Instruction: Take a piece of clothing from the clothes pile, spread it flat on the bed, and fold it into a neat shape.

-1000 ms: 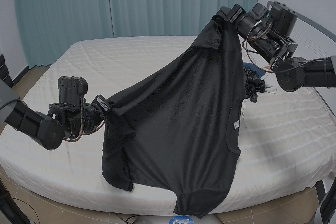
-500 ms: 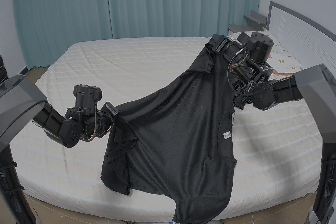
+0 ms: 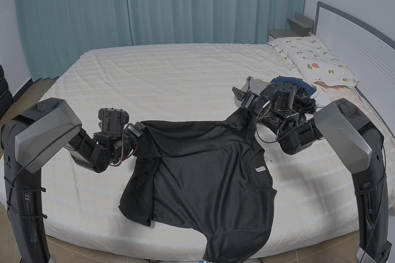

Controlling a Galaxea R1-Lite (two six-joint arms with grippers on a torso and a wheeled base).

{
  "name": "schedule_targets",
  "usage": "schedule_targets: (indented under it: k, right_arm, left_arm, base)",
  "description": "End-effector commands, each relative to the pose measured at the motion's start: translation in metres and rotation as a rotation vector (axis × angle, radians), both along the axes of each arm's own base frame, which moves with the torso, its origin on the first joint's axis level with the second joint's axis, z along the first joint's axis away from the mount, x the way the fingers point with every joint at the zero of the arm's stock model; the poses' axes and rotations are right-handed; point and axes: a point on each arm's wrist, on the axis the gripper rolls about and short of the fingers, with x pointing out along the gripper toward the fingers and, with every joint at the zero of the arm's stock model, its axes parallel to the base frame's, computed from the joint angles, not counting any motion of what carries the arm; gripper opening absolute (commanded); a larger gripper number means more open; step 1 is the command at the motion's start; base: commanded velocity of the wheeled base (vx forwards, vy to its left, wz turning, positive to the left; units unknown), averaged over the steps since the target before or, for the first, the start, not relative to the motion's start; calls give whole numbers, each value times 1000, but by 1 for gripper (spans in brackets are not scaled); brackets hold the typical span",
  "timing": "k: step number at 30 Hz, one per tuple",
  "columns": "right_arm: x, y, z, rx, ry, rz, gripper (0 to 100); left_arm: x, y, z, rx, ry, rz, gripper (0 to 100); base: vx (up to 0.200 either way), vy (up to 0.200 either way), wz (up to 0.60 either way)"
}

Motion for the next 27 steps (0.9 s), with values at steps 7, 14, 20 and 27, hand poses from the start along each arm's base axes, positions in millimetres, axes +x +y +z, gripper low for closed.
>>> schedule_targets:
  k: [7,14,20,27]
  right_arm:
    - [-6,-50,-19,-35,106,-75,100]
    - [-10,-67,-17,-35,124,-104,100]
    - [-35,-71,-31,-43,211,-98,100]
    - [-49,-70,-56,-59,288,-78,100]
  left_arm:
    - [36,21,-4,129,-67,13,100]
    - [53,30,-6,245,-89,-10,100]
    - [66,45,-25,404,-66,36,100]
    - [73,58,-23,429,-71,65,100]
  base:
    - [0,0,0]
    - [0,0,0]
    - [0,0,0]
    - [0,0,0]
